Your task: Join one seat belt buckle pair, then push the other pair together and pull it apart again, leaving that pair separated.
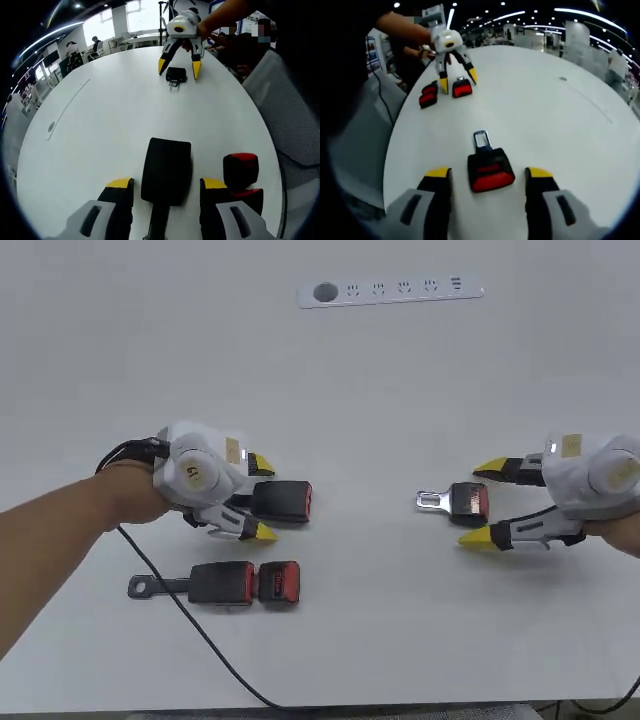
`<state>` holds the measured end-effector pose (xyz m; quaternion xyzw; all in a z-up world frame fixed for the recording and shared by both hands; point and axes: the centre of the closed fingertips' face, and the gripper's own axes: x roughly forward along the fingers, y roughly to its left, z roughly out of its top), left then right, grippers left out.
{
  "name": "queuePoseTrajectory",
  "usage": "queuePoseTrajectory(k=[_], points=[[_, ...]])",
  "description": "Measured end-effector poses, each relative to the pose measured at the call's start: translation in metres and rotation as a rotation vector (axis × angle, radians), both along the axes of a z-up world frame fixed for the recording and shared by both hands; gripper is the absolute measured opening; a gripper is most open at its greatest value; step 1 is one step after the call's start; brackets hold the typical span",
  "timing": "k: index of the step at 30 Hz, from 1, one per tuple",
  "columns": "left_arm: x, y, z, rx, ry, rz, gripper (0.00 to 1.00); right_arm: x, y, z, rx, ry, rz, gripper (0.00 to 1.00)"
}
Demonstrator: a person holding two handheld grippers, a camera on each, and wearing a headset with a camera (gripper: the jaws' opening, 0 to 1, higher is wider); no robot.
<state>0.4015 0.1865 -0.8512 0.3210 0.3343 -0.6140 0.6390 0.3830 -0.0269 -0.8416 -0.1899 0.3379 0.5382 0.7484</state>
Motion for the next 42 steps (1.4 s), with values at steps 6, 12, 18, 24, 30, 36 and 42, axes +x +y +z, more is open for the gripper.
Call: queuePoseTrajectory(k=[6, 12, 18, 24, 30, 36, 42], points=[[0.001, -0.001, 0.001, -0.002, 0.005, 0.006, 0.49, -0.004, -0.003, 0.000, -0.002, -0.016, 0.041, 0.54], [0.006, -0.001, 0.002, 0.000, 0.003, 0.014, 0.39, 0.001, -0.010, -0.001, -0.028, -0.052, 0.069, 0.36], [0.008, 0.001, 0.002, 0.006, 0.002, 0.022, 0.37, 0.000, -0.014, 0.000, 0.007, -0.056, 0.075, 0.36], [0.009, 0.001, 0.003, -0.009, 0.006, 0.026, 0.36, 0.001, -0.016, 0.000, 0.034, -0.053, 0.072, 0.35], [0.008, 0.001, 0.004, -0.018, 0.010, 0.036, 0.36, 0.003, -0.015, -0.001, 0.058, -0.037, 0.063, 0.35], [0.008, 0.002, 0.004, -0.024, 0.018, 0.050, 0.36, 0.005, -0.007, -0.002, 0.076, -0.031, 0.053, 0.35], [0.009, 0.002, 0.004, -0.029, 0.020, 0.064, 0.36, 0.010, 0.008, -0.002, 0.105, -0.030, 0.046, 0.35]])
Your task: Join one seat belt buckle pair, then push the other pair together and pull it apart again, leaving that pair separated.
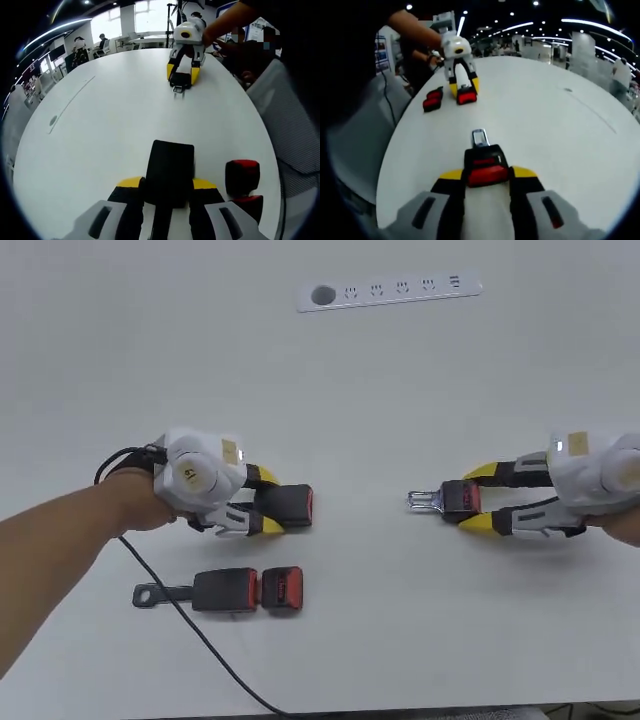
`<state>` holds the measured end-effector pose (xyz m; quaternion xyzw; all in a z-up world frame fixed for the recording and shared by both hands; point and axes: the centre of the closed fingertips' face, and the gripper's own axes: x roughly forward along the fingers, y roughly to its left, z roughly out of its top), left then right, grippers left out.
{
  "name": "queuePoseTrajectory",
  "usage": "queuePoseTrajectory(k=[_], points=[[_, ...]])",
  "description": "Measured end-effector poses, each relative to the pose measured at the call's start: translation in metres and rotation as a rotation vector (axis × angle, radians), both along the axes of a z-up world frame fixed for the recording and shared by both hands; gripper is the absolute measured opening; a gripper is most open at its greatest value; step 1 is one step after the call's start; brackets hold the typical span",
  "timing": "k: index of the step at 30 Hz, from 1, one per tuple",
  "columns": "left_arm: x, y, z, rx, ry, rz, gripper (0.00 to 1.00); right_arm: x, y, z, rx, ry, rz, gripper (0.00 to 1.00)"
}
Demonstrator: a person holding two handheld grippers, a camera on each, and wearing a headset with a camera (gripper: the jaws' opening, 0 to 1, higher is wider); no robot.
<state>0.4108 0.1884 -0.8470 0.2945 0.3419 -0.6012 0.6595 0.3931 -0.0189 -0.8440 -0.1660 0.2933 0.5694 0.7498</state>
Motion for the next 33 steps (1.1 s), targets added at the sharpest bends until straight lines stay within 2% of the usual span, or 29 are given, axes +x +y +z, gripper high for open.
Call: queuePoseTrajectory(k=[9, 19, 27, 33], points=[[0.000, 0.000, -0.001, -0.006, 0.004, 0.018, 0.36, 0.003, 0.024, 0.001, 0.030, -0.009, -0.011, 0.35], [0.001, 0.000, -0.001, 0.001, 0.005, 0.021, 0.36, 0.003, 0.060, 0.002, 0.083, -0.006, 0.015, 0.35], [0.001, 0.000, -0.001, 0.004, 0.006, 0.026, 0.36, 0.001, 0.080, 0.003, 0.118, 0.015, 0.013, 0.35], [0.000, 0.000, -0.001, 0.011, 0.004, 0.021, 0.36, 0.005, 0.099, 0.004, 0.138, 0.002, 0.033, 0.35]])
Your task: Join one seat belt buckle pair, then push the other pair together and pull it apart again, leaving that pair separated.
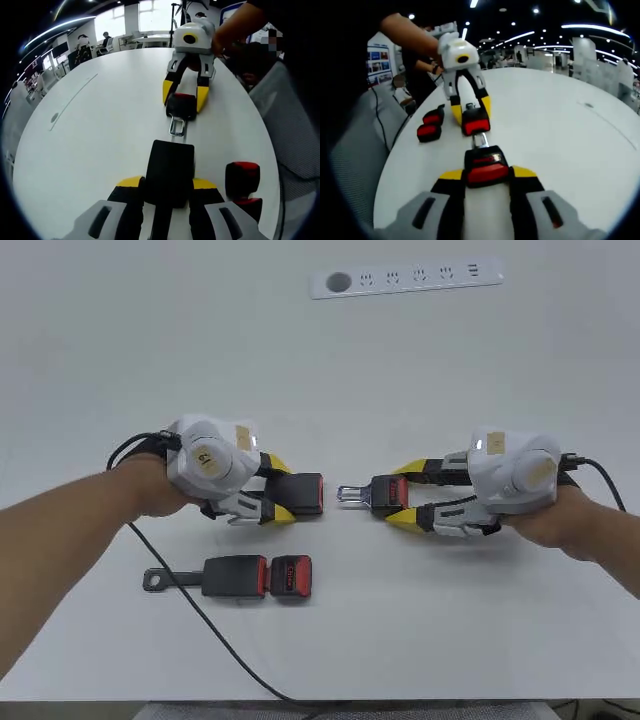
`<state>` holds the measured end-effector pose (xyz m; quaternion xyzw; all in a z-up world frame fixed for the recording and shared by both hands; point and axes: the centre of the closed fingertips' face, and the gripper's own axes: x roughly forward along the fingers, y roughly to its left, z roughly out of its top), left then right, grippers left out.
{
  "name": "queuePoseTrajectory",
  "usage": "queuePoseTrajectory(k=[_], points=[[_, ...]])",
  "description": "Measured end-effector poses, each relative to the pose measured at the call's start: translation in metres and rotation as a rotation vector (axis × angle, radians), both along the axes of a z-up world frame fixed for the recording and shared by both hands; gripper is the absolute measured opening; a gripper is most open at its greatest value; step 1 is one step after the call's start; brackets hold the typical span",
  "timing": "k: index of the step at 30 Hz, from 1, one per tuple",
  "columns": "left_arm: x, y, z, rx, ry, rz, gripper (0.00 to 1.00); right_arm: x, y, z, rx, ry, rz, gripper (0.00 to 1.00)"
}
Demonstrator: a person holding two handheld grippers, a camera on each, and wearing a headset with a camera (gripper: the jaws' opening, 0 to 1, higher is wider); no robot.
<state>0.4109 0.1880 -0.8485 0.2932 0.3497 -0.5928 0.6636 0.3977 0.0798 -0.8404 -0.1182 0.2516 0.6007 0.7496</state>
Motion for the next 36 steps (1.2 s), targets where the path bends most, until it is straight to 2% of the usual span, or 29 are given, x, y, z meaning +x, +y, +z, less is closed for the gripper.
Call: queuePoseTrajectory(k=[7, 8, 10, 15, 17, 20, 21, 23, 26, 36], points=[[0.000, 0.000, -0.001, 0.013, -0.003, -0.012, 0.36, -0.001, 0.019, -0.003, -0.016, -0.014, 0.030, 0.34], [0.000, -0.001, -0.001, 0.016, -0.005, -0.018, 0.36, 0.000, 0.018, -0.003, -0.028, -0.036, 0.046, 0.34], [-0.001, -0.001, 0.000, 0.017, -0.005, -0.019, 0.36, 0.000, 0.017, -0.003, -0.025, -0.020, 0.039, 0.34], [-0.001, -0.001, 0.000, 0.025, -0.009, -0.036, 0.35, 0.000, 0.017, -0.007, -0.049, -0.035, 0.051, 0.34], [-0.002, -0.002, 0.000, 0.027, -0.009, -0.044, 0.35, 0.001, 0.020, -0.006, -0.043, -0.020, 0.026, 0.34], [-0.002, -0.003, 0.000, 0.033, -0.009, -0.053, 0.35, 0.000, 0.035, -0.007, -0.058, -0.033, 0.029, 0.34], [-0.002, -0.002, 0.000, 0.033, -0.007, -0.053, 0.35, 0.001, 0.032, -0.008, -0.076, -0.059, 0.039, 0.34], [-0.002, -0.002, 0.001, 0.030, -0.009, -0.055, 0.35, 0.002, 0.030, -0.008, -0.054, -0.026, 0.027, 0.34], [-0.002, -0.001, 0.000, 0.026, -0.018, -0.061, 0.35, 0.002, 0.031, -0.009, -0.065, -0.027, 0.034, 0.34], [0.000, -0.001, -0.001, 0.023, -0.014, -0.066, 0.34, 0.005, 0.037, -0.012, -0.098, -0.010, 0.035, 0.34]])
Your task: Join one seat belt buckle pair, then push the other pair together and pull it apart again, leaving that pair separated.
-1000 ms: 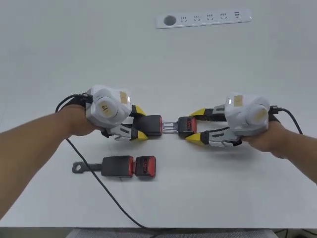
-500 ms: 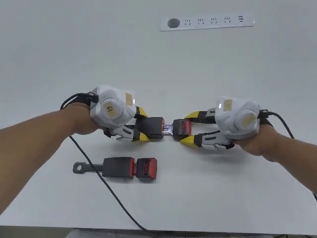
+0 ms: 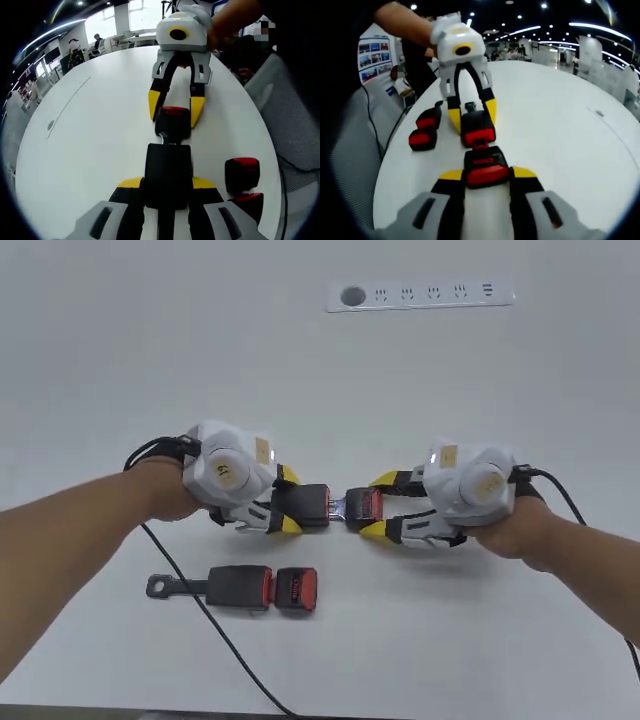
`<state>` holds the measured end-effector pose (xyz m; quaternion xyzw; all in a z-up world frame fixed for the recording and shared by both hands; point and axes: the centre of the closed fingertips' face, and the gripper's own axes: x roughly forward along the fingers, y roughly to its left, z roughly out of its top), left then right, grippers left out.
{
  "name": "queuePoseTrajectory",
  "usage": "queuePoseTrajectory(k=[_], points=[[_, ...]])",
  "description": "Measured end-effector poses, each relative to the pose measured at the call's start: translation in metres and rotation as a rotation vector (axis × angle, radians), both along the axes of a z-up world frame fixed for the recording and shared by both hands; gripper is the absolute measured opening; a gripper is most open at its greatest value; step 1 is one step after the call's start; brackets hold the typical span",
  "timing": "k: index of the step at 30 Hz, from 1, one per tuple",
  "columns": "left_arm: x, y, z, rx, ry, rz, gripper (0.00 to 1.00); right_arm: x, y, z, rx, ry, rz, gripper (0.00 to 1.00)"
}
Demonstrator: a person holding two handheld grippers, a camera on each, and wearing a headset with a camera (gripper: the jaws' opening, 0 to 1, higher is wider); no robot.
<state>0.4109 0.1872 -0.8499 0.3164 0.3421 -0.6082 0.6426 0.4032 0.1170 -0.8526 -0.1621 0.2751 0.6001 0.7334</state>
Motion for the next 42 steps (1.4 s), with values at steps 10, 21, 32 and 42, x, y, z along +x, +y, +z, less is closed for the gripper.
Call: queuePoseTrajectory(k=[10, 21, 32, 42], points=[[0.001, 0.000, -0.002, 0.006, -0.002, -0.009, 0.34, 0.004, 0.014, 0.000, -0.011, 0.015, -0.007, 0.34], [0.002, 0.001, -0.004, 0.009, -0.003, -0.014, 0.34, 0.005, 0.018, 0.000, -0.059, 0.005, -0.034, 0.34], [0.001, 0.001, -0.003, 0.000, -0.002, -0.013, 0.35, 0.006, 0.019, -0.001, -0.091, -0.007, -0.039, 0.34], [0.000, 0.000, -0.003, 0.015, -0.002, -0.030, 0.35, 0.006, 0.020, 0.000, -0.112, -0.016, -0.028, 0.35]])
